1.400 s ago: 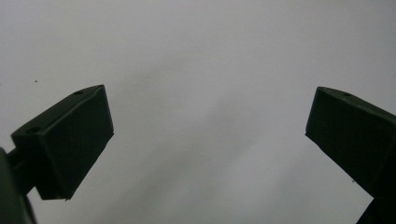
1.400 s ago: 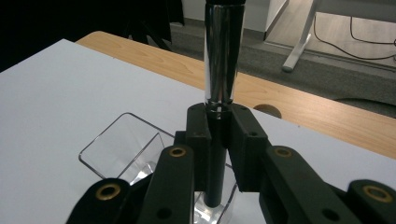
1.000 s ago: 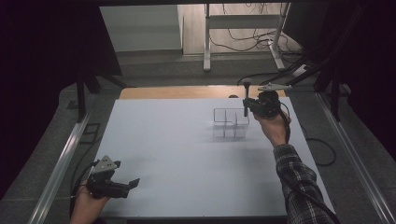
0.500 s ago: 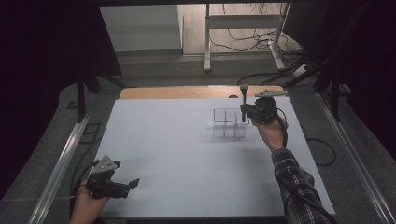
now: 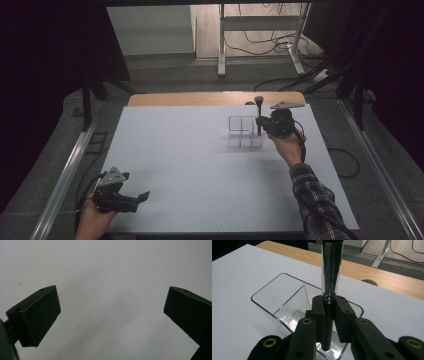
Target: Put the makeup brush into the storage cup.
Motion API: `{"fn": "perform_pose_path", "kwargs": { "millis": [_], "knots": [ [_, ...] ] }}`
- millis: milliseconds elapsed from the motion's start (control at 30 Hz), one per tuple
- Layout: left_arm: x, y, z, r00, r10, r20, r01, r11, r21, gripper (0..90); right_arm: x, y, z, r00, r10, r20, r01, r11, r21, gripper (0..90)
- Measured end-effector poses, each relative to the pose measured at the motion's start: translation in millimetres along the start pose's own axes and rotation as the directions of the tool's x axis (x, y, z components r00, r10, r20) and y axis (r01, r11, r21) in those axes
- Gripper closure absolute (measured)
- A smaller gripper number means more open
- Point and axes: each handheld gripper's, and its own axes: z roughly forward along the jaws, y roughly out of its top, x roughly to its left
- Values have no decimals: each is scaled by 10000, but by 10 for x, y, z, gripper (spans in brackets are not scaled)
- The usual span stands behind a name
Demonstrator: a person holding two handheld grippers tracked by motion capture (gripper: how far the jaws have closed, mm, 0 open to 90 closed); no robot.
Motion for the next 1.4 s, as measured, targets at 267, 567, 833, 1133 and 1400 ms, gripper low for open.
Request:
{"fn": "perform_pose_path", "kwargs": {
  "millis": [267,567,833,1133,1400],
  "knots": [
    [-2,0,0,10000,-2,22,2,10000,34,13,16,-39,44,10000,-79,-2,79,9998,174,780],
    [-2,0,1,10000,-27,35,27,10000,50,13,32,-92,98,9999,-162,59,159,9984,543,772],
    [-4,0,1,10000,-8,39,8,10000,70,13,56,-79,85,10000,-80,33,78,9988,475,702],
    [-6,1,-4,10000,-4,25,4,10000,53,13,91,-64,65,9997,-221,-46,223,9983,546,568],
    [-7,0,-5,10000,8,31,-8,10000,62,13,112,-52,46,9993,-340,-148,348,9980,528,426]
  ]
}}
